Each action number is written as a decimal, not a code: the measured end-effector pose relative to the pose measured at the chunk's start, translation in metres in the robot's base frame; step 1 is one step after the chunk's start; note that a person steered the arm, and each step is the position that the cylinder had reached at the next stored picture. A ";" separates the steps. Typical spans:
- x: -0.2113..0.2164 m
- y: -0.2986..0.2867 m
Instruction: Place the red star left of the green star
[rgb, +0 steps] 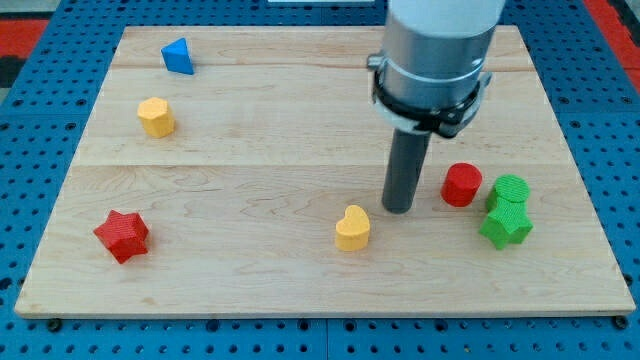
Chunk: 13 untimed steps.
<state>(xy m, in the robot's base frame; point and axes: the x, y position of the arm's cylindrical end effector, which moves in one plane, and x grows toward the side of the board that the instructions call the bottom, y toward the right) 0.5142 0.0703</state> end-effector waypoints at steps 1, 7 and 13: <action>0.042 -0.001; 0.013 -0.305; -0.014 -0.287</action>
<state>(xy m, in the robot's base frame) 0.5002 -0.2164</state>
